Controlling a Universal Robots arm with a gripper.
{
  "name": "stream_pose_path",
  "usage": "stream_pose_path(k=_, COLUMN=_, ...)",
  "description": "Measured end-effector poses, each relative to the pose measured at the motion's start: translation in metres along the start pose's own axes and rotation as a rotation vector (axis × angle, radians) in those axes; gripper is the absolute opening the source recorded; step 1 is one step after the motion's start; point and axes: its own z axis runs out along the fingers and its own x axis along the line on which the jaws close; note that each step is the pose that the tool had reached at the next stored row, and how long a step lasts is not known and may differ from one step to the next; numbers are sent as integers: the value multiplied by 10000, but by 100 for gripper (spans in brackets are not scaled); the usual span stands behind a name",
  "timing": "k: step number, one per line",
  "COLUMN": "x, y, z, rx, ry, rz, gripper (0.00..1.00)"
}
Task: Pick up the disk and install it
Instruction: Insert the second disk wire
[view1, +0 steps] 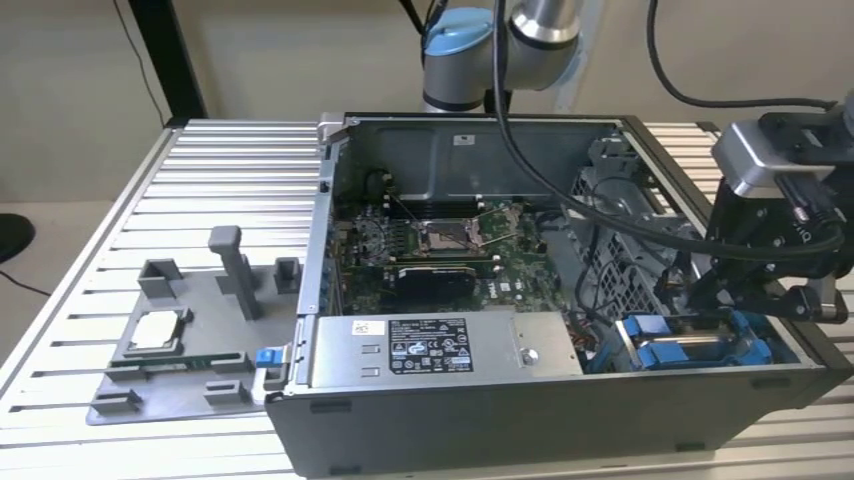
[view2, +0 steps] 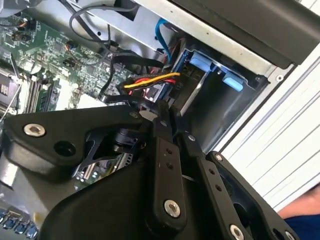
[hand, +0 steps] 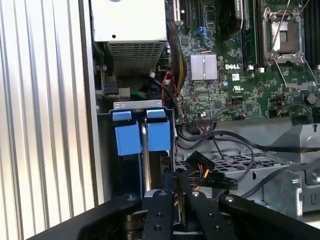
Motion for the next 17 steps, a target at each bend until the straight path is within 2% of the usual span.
stream_pose_path(k=5, x=31, y=19, z=7, rx=156, ry=-14, rz=-27, gripper=0)
stream_pose_path(k=11, x=38, y=46, z=32, rx=234, ry=-15, rz=-43, gripper=0)
stream_pose_path(k=17, x=47, y=46, z=89, rx=430, ry=-29, rz=-107, gripper=0)
